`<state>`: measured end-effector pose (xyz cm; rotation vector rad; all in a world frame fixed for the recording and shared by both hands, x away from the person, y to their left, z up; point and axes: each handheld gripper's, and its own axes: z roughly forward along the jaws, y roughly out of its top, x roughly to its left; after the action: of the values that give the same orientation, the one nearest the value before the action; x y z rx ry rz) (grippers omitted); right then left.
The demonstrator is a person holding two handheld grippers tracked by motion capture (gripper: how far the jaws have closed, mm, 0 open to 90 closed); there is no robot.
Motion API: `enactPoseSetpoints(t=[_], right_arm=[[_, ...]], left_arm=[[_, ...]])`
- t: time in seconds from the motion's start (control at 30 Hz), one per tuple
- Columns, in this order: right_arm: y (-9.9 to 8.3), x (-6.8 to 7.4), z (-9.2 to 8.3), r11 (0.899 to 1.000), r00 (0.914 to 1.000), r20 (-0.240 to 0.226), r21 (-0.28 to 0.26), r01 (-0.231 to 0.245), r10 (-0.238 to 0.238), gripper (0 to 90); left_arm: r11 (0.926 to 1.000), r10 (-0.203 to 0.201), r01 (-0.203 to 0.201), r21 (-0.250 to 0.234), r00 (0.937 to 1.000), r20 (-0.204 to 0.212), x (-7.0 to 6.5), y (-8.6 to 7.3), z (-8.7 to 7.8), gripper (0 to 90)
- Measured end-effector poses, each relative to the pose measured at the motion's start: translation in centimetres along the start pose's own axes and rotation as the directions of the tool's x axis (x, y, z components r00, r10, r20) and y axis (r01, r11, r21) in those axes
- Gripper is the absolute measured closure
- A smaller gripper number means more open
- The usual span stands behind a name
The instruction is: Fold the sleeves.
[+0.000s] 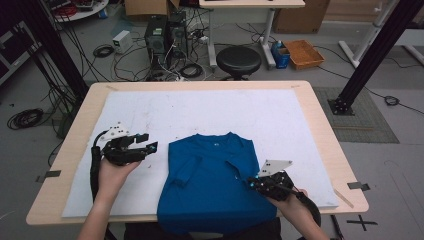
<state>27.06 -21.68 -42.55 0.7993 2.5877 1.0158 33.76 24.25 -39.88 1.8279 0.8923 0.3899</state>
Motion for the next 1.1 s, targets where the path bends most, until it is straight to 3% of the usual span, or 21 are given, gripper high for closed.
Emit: enactPoseSetpoints(t=[0.27, 0.3, 0.4, 0.43, 0.53, 0.6, 0.77, 0.83, 1.03, 1.1], right_arm=[[-0.2, -0.5, -0.1, 0.999, 0.9985, -0.054, 0.038, -0.004, 0.006, 89.1], [-0.2, -0.7, -0.2, 0.999, 0.9984, -0.056, 0.033, -0.009, 0.011, 83.4], [-0.1, -1.2, -0.5, 1.0, 0.9988, -0.045, -0.004, -0.021, 0.021, 74.1], [0.1, -1.6, -0.9, 0.998, 0.9989, -0.013, -0.041, -0.046, 0.046, 67.1], [0.5, -2.4, -1.3, 0.995, 0.9979, -0.005, -0.08, -0.065, 0.065, 64.2], [1.1, -3.3, -1.6, 0.988, 0.9945, 0.029, -0.123, -0.096, 0.1, 53.5], [2.6, -5.8, -2.2, 0.96, 0.9849, 0.045, -0.234, -0.152, 0.167, 45.3], [3.3, -6.9, -2.3, 0.944, 0.9776, 0.057, -0.278, -0.18, 0.203, 42.4], [4.1, -8.4, -2.2, 0.931, 0.9716, 0.076, -0.311, -0.191, 0.224, 39.9], [4.4, -8.9, -2.2, 0.93, 0.9706, 0.08, -0.315, -0.191, 0.227, 39.6]], left_arm=[[1.0, 0.0, 0.0, -0.003, 1.0, 0.004, 0.0, 0.0, 0.0, 44.5], [1.0, 0.004, -0.004, -0.007, 1.0, 0.0, 0.0, 0.0, -0.1, 44.1], [0.9995, 0.027, -0.028, -0.014, 0.9995, -0.013, -0.1, 0.0, -0.1, 43.5], [0.9989, 0.044, -0.044, -0.018, 0.9988, -0.02, -0.2, 0.0, -0.1, 43.6], [0.9968, 0.072, -0.072, -0.034, 0.9973, -0.013, -0.2, 0.0, -0.1, 43.5], [0.9946, 0.091, -0.091, -0.049, 0.9958, -0.003, -0.3, 0.0, -0.1, 43.3], [0.9869, 0.115, -0.112, -0.116, 0.9932, 0.02, -0.3, 0.0, 0.0, 41.4], [0.9845, 0.12, -0.115, -0.132, 0.9923, 0.031, -0.4, -0.1, 0.0, 40.8], [0.9908, 0.09, -0.085, -0.105, 0.9948, 0.047, -0.8, 0.2, 0.6, 40.8], [0.9937, 0.073, -0.065, -0.091, 0.9938, 0.083, -0.9, 0.4, 0.8, 40.8]])
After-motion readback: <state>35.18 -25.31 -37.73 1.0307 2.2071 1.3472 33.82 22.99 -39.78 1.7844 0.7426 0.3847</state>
